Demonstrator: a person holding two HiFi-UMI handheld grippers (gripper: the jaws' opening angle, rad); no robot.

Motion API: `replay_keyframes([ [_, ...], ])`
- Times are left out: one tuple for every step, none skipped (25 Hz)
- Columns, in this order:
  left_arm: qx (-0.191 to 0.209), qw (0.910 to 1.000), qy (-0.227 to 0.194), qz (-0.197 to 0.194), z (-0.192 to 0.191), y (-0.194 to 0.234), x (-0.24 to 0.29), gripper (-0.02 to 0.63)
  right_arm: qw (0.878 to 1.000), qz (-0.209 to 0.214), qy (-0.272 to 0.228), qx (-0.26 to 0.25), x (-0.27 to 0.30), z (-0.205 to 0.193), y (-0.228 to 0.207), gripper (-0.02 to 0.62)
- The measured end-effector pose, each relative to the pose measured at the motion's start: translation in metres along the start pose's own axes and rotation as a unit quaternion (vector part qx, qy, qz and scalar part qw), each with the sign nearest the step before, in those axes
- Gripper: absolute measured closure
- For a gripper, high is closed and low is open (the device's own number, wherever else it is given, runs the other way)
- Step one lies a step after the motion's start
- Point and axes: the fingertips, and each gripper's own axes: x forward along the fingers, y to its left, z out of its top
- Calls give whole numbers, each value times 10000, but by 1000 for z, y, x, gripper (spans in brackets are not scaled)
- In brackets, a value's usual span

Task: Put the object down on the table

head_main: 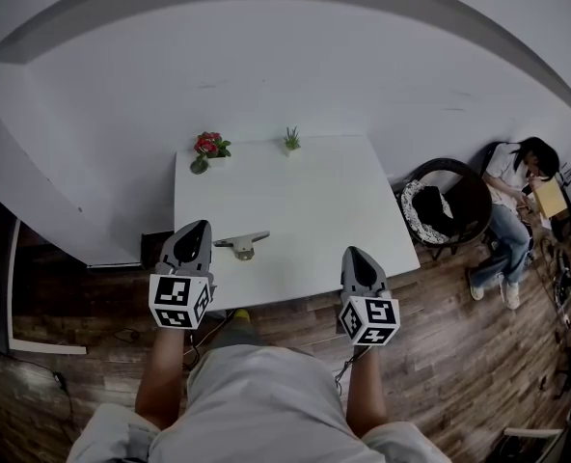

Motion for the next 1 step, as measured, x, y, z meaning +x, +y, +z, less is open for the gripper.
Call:
replay_keyframes([
  [1,10000,-4,10,1,0,0,588,10000,0,-10,3,1,1,-1,588],
])
